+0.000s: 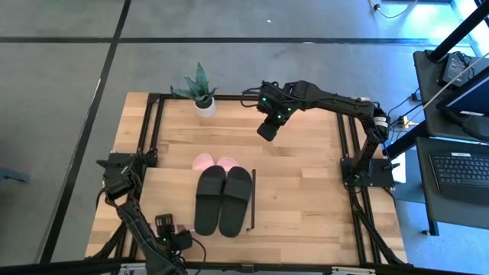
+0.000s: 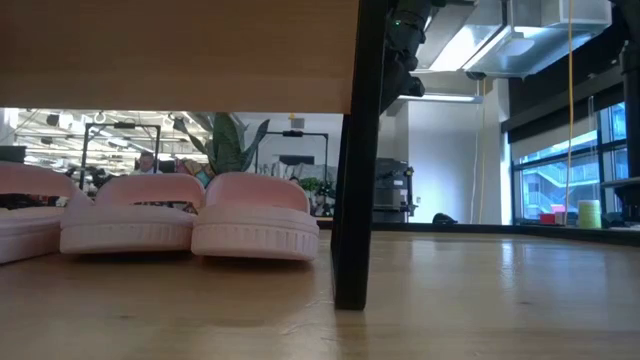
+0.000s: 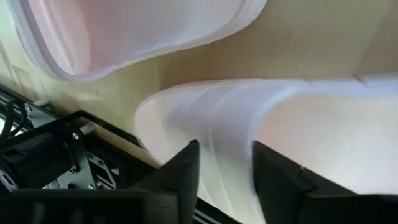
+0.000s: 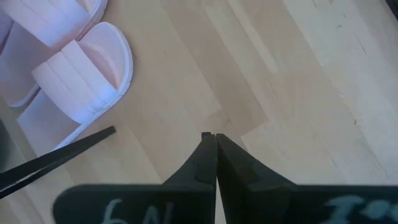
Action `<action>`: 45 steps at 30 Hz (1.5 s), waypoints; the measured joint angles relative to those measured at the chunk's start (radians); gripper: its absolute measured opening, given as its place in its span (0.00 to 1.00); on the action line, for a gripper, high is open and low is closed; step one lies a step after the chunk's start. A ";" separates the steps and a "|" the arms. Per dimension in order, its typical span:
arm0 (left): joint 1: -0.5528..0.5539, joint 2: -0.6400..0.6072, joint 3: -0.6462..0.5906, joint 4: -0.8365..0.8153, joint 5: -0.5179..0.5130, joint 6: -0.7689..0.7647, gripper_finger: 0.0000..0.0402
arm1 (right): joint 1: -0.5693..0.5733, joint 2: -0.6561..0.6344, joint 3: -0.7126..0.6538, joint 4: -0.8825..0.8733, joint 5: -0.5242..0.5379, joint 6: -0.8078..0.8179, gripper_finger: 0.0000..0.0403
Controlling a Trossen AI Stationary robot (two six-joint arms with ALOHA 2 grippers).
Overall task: Pick and place slides into the shelf
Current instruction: Put the pink slide under the shelf
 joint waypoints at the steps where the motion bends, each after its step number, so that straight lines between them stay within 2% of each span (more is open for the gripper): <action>1: 0.000 0.000 0.000 0.000 0.001 0.000 0.34 | 0.000 0.000 0.000 0.000 0.000 0.000 0.01; 6: 0.000 0.000 0.000 -0.005 0.020 0.019 0.44 | 0.000 0.000 0.000 0.000 0.000 0.002 0.01; 15: -0.031 0.000 0.047 -0.002 0.050 0.056 0.46 | 0.000 0.000 0.000 0.000 -0.001 0.003 0.01; 22: -0.083 0.000 0.219 0.030 -0.057 -0.008 0.46 | 0.000 0.000 0.000 0.000 -0.001 0.020 0.01; 27: -0.117 0.000 0.320 0.180 -0.120 -0.167 0.46 | 0.000 0.000 0.000 0.000 -0.001 0.027 0.01; 34: -0.159 0.000 0.325 0.497 -0.269 -0.366 0.46 | 0.000 0.000 0.000 0.000 -0.001 -0.018 0.01; 39: -0.167 0.004 0.290 0.622 -0.350 -0.370 0.46 | 0.000 0.000 0.000 0.012 -0.001 -0.075 0.02; 42: -0.150 0.007 0.231 0.681 -0.346 -0.364 0.46 | 0.000 0.000 0.000 0.011 -0.001 -0.089 0.02; 45: -0.122 0.009 0.178 0.746 -0.346 -0.281 0.46 | 0.000 0.000 0.000 0.012 -0.001 -0.108 0.04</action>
